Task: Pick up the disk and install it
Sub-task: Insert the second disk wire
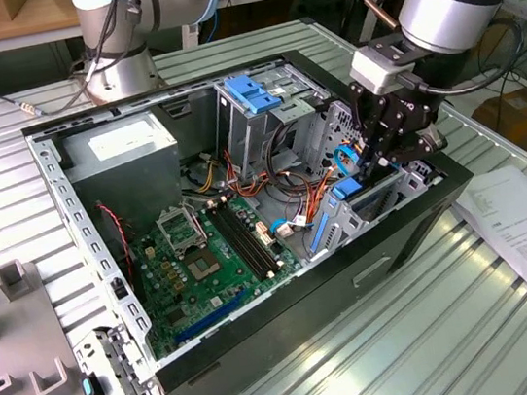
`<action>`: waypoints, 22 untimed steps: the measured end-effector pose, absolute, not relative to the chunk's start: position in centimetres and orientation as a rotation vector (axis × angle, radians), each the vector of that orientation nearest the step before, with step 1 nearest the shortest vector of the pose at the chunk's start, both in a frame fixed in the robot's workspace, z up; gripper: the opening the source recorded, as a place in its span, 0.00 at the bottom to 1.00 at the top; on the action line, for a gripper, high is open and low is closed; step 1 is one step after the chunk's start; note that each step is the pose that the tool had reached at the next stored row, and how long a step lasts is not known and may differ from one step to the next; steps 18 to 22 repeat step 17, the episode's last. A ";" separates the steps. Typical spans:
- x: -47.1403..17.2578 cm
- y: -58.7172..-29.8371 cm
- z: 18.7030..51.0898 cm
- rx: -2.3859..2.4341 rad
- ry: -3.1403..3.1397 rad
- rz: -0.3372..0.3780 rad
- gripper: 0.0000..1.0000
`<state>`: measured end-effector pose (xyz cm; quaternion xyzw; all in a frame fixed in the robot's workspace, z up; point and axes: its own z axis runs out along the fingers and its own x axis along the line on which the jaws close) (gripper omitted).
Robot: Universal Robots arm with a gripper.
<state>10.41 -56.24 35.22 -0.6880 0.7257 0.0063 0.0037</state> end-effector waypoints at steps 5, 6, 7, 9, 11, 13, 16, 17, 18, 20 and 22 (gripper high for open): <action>10.4 -56.2 35.5 -2.156 2.275 0.020 0.11; 10.4 -56.2 35.5 -2.156 2.275 0.020 0.11; 10.4 -56.2 35.5 -2.156 2.275 0.020 0.11; 10.4 -56.2 35.5 -2.156 2.275 0.020 0.11; 10.4 -56.2 35.5 -2.156 2.275 0.020 0.11; 10.4 -56.2 35.5 -2.156 2.275 0.020 0.11; 10.4 -56.2 35.5 -2.156 2.275 0.020 0.11; 10.4 -56.2 35.5 -2.156 2.275 0.020 0.11; 10.4 -56.2 35.5 -2.156 2.275 0.020 0.11; 10.4 -56.2 35.5 -2.156 2.275 0.020 0.11; 10.4 -56.2 35.5 -2.156 2.275 0.020 0.11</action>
